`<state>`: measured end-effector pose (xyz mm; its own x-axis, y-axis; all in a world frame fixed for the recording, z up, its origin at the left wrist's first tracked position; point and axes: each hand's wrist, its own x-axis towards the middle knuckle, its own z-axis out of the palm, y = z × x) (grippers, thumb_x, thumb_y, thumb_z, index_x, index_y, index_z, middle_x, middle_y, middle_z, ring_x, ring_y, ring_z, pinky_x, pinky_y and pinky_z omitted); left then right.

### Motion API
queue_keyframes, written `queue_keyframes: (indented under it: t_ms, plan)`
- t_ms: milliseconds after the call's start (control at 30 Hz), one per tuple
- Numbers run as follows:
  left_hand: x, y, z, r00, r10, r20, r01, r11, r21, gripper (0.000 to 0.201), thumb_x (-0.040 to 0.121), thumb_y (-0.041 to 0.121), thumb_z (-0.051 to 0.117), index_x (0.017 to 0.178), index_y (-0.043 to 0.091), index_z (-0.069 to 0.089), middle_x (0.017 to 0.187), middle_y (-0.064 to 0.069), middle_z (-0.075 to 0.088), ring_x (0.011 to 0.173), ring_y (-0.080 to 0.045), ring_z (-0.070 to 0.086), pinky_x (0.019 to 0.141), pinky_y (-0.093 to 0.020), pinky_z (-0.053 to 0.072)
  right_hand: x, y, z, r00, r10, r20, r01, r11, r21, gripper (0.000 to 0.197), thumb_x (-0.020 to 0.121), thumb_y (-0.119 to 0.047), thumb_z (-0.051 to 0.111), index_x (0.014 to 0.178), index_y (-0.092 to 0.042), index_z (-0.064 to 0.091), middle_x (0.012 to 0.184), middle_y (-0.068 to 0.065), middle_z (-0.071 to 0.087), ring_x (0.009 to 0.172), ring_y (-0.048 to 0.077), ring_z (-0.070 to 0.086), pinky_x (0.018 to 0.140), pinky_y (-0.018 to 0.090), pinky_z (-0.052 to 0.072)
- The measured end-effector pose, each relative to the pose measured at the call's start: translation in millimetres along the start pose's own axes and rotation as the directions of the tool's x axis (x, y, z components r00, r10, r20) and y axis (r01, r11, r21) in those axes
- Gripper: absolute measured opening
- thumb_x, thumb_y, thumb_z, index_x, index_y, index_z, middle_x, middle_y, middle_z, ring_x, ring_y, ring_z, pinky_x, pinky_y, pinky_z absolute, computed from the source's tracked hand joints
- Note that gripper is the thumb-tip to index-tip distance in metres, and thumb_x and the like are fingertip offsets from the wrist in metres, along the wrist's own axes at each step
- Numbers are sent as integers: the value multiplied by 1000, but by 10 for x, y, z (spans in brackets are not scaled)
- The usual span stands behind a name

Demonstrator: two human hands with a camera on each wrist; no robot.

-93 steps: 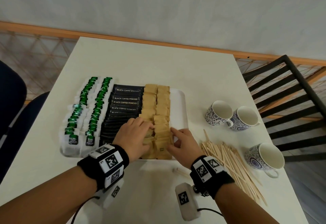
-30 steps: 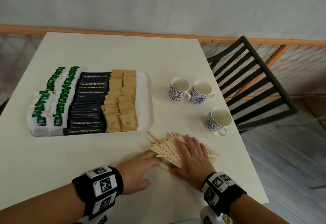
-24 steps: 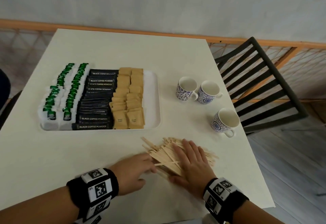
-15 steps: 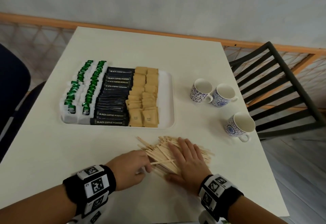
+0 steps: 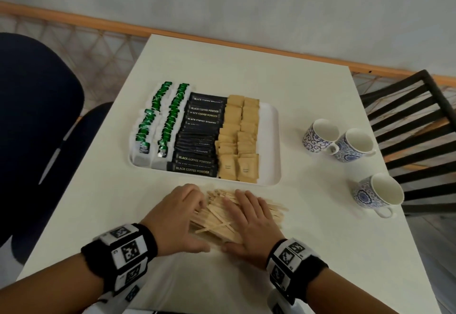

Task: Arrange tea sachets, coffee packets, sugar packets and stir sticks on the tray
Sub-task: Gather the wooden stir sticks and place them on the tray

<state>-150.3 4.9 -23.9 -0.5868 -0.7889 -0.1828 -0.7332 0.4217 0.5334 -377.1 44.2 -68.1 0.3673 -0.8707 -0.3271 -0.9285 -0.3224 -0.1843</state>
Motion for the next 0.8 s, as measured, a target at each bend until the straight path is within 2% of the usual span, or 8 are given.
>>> queue_keyframes:
  t_ms: [67, 133, 233, 300, 367, 467, 567, 800]
  plan:
    - [69, 43, 51, 998, 24, 60, -28, 998, 61, 104, 48, 71, 70, 135, 26, 35, 141, 10, 25, 130, -7, 23, 110, -14, 14, 36, -7, -12, 997, -64, -44, 66, 997, 43, 104, 69, -80, 45, 151, -25, 12, 156, 7, 22, 143, 31, 22, 113, 48, 6]
    - [168, 91, 106, 994, 39, 104, -51, 992, 114, 125, 51, 74, 70, 149, 21, 14, 156, 4, 7, 143, -10, 4, 111, -14, -5, 27, 2, -73, 995, -75, -61, 82, 991, 107, 112, 64, -81, 48, 150, -26, 4, 158, 2, 13, 146, 25, 11, 113, 41, -5]
    - [315, 156, 149, 986, 55, 158, -86, 977, 195, 131, 58, 76, 68, 152, 17, -1, 160, 1, -6, 146, -13, -10, 107, -17, -19, -18, 41, -136, 994, 4, -112, 14, 988, 155, 120, 54, -86, 47, 150, -25, 11, 156, 1, 18, 145, 23, 15, 115, 41, 0]
    - [389, 206, 151, 977, 63, 201, -113, 963, 244, 127, 63, 72, 68, 152, 16, -3, 160, 0, -7, 146, -14, -11, 105, -18, -22, -49, 76, -151, 992, 55, -114, -38, 988, 149, 119, 49, -89, 44, 146, -22, 26, 148, 2, 35, 137, 25, 33, 115, 45, 19]
    - [432, 240, 150, 966, 77, 245, -147, 947, 284, 125, 64, 69, 69, 152, 14, -1, 160, -3, -1, 147, -16, -4, 108, -20, -18, -59, 96, -191, 991, 68, -118, -53, 990, 131, 114, 48, -90, 43, 138, -20, 39, 135, 1, 49, 122, 25, 50, 105, 44, 38]
    - [492, 233, 143, 968, 97, 232, -160, 949, 272, 109, 66, 62, 71, 149, 13, 21, 151, -4, 26, 139, -21, 25, 115, -25, 9, -23, 93, -259, 994, 69, -89, -58, 991, 119, 103, 60, -81, 51, 143, -24, 31, 135, -3, 42, 122, 21, 42, 106, 35, 30]
    - [558, 263, 85, 968, 88, 236, -143, 964, 226, 80, 73, 48, 69, 139, 19, 36, 131, 1, 41, 121, -19, 41, 103, -29, 33, 25, 95, -360, 998, 55, -2, -54, 986, 157, 85, 74, -61, 62, 144, -26, 30, 134, -1, 41, 121, 22, 38, 103, 34, 33]
    - [671, 355, 25, 941, -16, 337, -79, 961, 266, 48, 86, 40, 60, 128, 18, 49, 121, -1, 44, 114, -20, 44, 94, -33, 42, 114, 125, -436, 998, 34, 58, -42, 987, 155, 58, 81, -43, 62, 133, -26, 45, 123, 1, 50, 113, 22, 46, 92, 36, 44]
